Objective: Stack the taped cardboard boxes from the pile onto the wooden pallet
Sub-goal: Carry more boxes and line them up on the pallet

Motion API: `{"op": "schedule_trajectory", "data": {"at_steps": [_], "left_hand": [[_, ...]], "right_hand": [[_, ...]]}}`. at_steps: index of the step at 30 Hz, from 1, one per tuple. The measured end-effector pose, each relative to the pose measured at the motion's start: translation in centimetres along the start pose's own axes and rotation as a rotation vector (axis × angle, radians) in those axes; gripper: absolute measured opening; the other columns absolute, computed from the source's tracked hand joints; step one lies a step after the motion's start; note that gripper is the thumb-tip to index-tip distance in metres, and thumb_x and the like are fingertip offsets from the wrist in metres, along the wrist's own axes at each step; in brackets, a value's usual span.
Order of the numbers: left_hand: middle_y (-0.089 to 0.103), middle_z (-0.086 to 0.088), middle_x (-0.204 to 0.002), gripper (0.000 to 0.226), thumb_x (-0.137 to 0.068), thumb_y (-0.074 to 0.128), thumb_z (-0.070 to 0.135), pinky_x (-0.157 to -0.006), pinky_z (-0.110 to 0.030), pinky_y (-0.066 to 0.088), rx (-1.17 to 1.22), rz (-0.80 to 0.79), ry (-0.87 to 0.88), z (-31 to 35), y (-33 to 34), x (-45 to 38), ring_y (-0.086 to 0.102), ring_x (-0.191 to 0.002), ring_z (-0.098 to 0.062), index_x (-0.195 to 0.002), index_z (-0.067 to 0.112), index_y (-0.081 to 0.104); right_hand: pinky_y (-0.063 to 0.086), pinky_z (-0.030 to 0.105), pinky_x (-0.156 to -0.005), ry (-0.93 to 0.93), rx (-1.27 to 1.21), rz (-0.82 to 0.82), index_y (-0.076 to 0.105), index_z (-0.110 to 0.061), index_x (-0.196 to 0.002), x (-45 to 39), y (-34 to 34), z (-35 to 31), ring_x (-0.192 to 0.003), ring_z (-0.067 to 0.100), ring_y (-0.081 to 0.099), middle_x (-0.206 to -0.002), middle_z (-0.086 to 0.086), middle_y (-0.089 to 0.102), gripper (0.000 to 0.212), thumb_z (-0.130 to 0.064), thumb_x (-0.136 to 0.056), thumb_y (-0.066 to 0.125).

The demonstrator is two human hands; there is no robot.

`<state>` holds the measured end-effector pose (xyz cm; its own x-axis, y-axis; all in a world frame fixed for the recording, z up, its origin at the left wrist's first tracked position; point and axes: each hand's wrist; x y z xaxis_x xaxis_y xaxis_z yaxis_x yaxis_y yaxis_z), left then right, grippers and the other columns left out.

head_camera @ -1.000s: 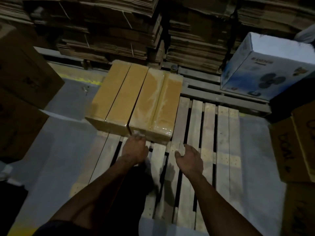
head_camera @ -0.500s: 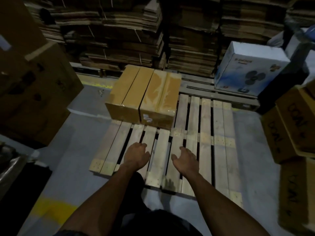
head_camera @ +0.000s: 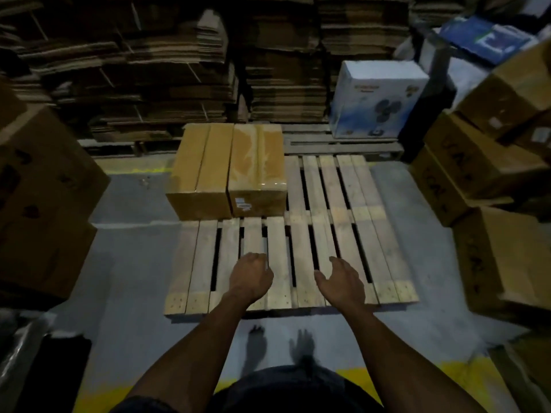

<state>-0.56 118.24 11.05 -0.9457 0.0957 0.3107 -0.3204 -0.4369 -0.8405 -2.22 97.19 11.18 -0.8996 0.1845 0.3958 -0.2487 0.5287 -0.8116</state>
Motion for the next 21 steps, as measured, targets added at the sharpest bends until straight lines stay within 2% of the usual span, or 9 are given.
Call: {"op": "schedule_trajectory", "data": {"at_steps": [3,7,12,14,16,17,19,21], "left_hand": [[0.059,-0.019,-0.131,0.060,-0.090,0.034,0.035,-0.103,-0.032,0.039,-0.025,-0.079,0.081,0.8,0.6,0.4,0.052,-0.123,-0.030,-0.133,0.000,0.055],[0.062,-0.022,-0.122,0.048,-0.094,0.039,0.029,-0.098,-0.037,0.042,-0.076,-0.128,0.214,3.4,1.7,0.7,0.055,-0.116,-0.034,-0.121,-0.004,0.060],[0.060,-0.019,-0.127,0.065,-0.082,0.029,0.037,-0.101,-0.033,0.040,-0.167,-0.202,0.352,8.0,4.5,0.8,0.052,-0.120,-0.032,-0.127,0.000,0.057],[0.065,-0.019,-0.116,0.066,-0.081,0.028,0.040,-0.094,-0.034,0.047,-0.223,-0.192,0.444,10.1,6.3,0.5,0.059,-0.110,-0.033,-0.117,-0.002,0.064],[0.070,-0.017,-0.093,0.061,-0.077,0.029,0.040,-0.077,-0.034,0.055,-0.295,-0.267,0.479,12.7,8.6,0.0,0.067,-0.088,-0.033,-0.096,-0.001,0.071],[0.069,-0.017,-0.090,0.060,-0.077,0.029,0.039,-0.075,-0.035,0.055,-0.313,-0.283,0.499,14.1,10.1,-0.2,0.067,-0.085,-0.034,-0.094,-0.001,0.070],[0.067,-0.020,-0.103,0.062,-0.083,0.029,0.040,-0.087,-0.039,0.050,-0.344,-0.305,0.562,17.1,12.7,-0.5,0.062,-0.098,-0.037,-0.110,-0.002,0.066],[0.066,-0.021,-0.109,0.060,-0.085,0.033,0.039,-0.089,-0.042,0.050,-0.361,-0.287,0.608,21.3,15.3,-0.7,0.061,-0.102,-0.038,-0.115,-0.002,0.065]], "right_hand": [[0.031,0.040,-0.114,0.078,-0.026,0.041,0.032,-0.015,-0.153,2.2,0.6,1.7,-0.143,0.028,0.032,-0.158,0.008,0.033,0.069,-0.048,-0.096,0.052],[0.029,0.042,-0.116,0.194,-0.045,0.063,0.031,-0.017,-0.154,5.0,0.2,5.1,-0.145,0.028,0.028,-0.160,0.007,0.029,0.070,-0.051,-0.096,0.050],[0.030,0.041,-0.115,0.318,-0.063,0.120,0.031,-0.016,-0.153,7.4,-1.2,10.6,-0.145,0.028,0.028,-0.159,0.007,0.030,0.069,-0.051,-0.097,0.049],[0.026,0.039,-0.116,0.356,-0.078,0.134,0.028,-0.015,-0.154,8.2,-1.8,13.1,-0.147,0.027,0.026,-0.161,0.007,0.027,0.071,-0.053,-0.098,0.047],[0.024,0.039,-0.118,0.413,-0.106,0.142,0.025,-0.018,-0.156,8.9,-2.6,16.3,-0.148,0.026,0.022,-0.163,0.006,0.023,0.073,-0.056,-0.098,0.046],[0.024,0.040,-0.118,0.440,-0.121,0.157,0.026,-0.019,-0.156,9.2,-3.1,18.2,-0.148,0.026,0.022,-0.163,0.006,0.023,0.073,-0.056,-0.097,0.047],[0.026,0.039,-0.118,0.478,-0.142,0.190,0.029,-0.019,-0.155,9.6,-4.2,21.7,-0.148,0.027,0.024,-0.162,0.006,0.025,0.072,-0.056,-0.096,0.048],[0.026,0.040,-0.118,0.512,-0.166,0.208,0.028,-0.019,-0.155,9.7,-5.8,25.9,-0.148,0.026,0.023,-0.162,0.007,0.025,0.072,-0.056,-0.096,0.048]]}}
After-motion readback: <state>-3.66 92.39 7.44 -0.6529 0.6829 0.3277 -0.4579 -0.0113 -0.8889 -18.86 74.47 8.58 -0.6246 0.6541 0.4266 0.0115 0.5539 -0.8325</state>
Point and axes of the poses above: each hand's wrist, its own x-axis away from the middle knuckle, its own y-axis out of the palm, z = x × y
